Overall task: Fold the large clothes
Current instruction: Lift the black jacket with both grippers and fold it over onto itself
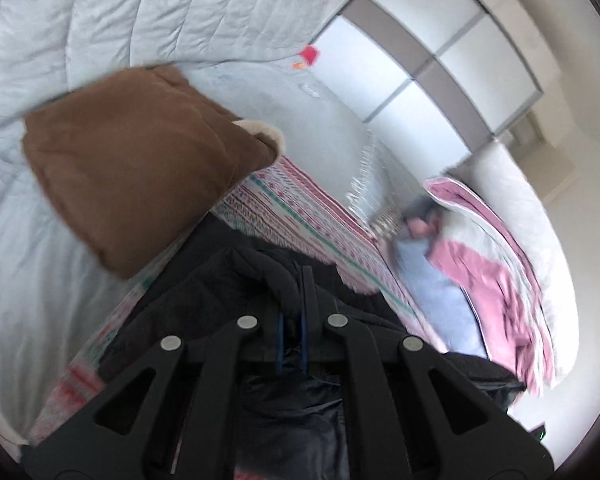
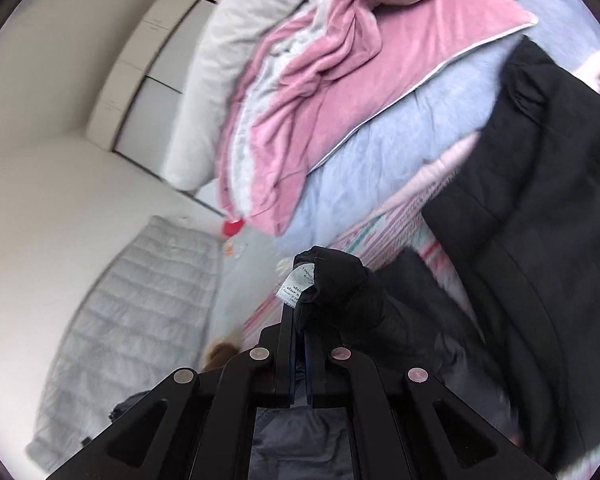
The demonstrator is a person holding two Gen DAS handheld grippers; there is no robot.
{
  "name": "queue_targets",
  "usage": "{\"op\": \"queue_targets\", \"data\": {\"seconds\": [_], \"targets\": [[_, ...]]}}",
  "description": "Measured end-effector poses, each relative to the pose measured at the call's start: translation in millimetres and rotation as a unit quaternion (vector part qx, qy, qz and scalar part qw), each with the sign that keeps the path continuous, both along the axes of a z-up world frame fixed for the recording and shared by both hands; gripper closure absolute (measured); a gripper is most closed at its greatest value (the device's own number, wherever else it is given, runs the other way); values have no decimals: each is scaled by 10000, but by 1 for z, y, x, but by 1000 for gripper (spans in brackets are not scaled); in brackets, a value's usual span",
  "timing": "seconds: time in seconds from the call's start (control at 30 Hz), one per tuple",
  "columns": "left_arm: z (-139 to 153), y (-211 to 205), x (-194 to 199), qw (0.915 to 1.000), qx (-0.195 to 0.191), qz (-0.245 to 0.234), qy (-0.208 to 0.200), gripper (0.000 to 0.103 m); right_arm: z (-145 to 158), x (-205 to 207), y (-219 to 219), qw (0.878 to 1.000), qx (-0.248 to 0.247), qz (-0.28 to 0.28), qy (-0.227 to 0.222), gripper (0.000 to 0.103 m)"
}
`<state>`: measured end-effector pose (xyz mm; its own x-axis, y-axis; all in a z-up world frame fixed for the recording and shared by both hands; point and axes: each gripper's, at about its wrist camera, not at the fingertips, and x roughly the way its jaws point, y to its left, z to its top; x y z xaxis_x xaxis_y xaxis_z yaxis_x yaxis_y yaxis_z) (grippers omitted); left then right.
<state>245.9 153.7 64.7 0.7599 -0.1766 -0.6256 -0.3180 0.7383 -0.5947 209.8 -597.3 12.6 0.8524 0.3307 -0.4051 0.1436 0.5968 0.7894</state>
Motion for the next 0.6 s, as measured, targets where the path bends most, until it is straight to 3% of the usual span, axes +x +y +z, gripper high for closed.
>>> {"op": "queue_targets", "data": {"seconds": [0.1,0.3,0.4,0.5,0.57,0.6], "targets": [[-29,-7,57,9992,241,51,308,94,-26,59,5,9988,-204,-166,418,101],[-122,-6,135,9904,491,-121,1285,84,-101,146,17,9907,-573,-114,1231,100],[-130,-4,149,9875,719,-368,1355,78,-114,162,17,9882,-777,-73,1320,98],[-117,-3,143,9899,887,-433,1018,50,-116,169,9,9857,-975,-172,1361,96],[-105,-1,138,9911,931,-436,842,28,-113,168,3,9837,-1140,-164,1378,84],[-98,2,134,9913,976,-383,794,26,-110,166,0,9808,-1331,-255,1404,72]]}}
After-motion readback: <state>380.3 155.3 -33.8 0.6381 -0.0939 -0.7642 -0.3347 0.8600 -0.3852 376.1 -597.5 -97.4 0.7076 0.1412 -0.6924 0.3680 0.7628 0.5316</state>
